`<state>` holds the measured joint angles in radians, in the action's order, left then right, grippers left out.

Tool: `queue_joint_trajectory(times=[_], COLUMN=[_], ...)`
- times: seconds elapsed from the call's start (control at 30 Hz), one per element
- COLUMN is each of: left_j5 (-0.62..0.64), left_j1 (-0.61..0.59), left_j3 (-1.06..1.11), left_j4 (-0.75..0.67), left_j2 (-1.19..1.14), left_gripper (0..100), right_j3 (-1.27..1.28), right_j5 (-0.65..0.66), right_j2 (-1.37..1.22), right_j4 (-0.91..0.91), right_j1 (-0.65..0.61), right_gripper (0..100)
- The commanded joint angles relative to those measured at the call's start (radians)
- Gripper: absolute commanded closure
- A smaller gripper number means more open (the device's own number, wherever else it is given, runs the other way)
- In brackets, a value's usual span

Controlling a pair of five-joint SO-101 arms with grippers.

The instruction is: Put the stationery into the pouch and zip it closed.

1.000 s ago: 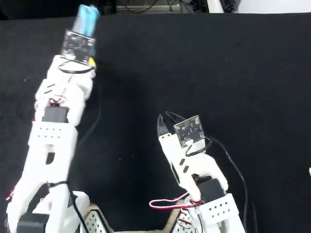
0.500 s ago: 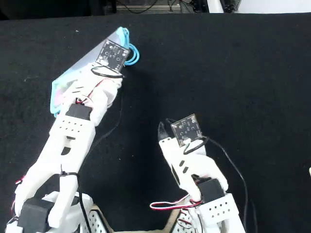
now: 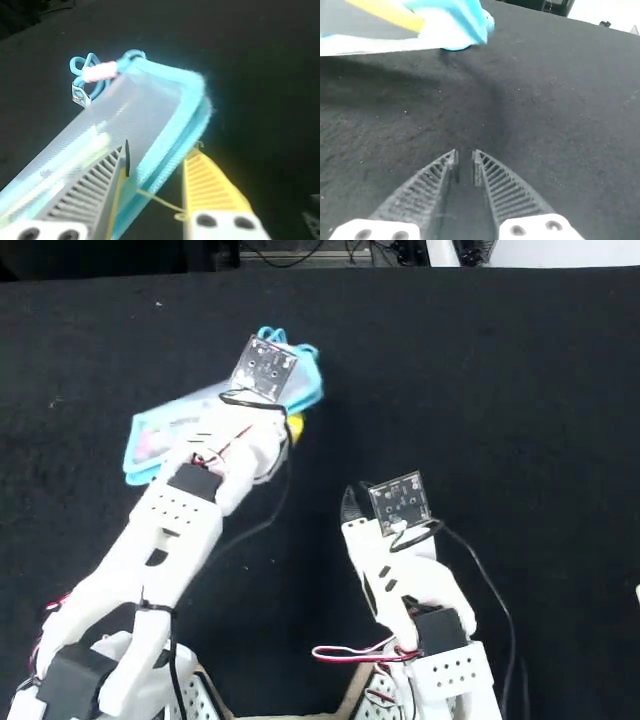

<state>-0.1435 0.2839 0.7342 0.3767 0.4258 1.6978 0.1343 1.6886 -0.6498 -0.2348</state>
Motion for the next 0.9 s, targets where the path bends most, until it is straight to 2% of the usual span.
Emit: queue_joint_trajectory(times=[0.0,0.4,0.63,0.87], left_j5=[0.051,0.058,0.058,0.058], left_j1=[0.024,-0.099,-0.17,-0.165], left_j3=[-0.031,-0.051,-0.044,-0.053], left_j4=[-0.005,-0.003,-0.032,-0.037], left_j2=[0.011,0.178,0.196,0.199], left_gripper=[81,81,81,81], right_j3=[-0.002,-0.002,-0.002,-0.002], right_j5=[-0.003,-0.002,-0.002,-0.002], right_j2=[0.022,0.022,0.022,0.022], right_j4=[-0.005,-0.005,-0.005,-0.005], right_j1=[0.014,0.014,0.014,0.014], right_gripper=[94.3,94.3,94.3,94.3])
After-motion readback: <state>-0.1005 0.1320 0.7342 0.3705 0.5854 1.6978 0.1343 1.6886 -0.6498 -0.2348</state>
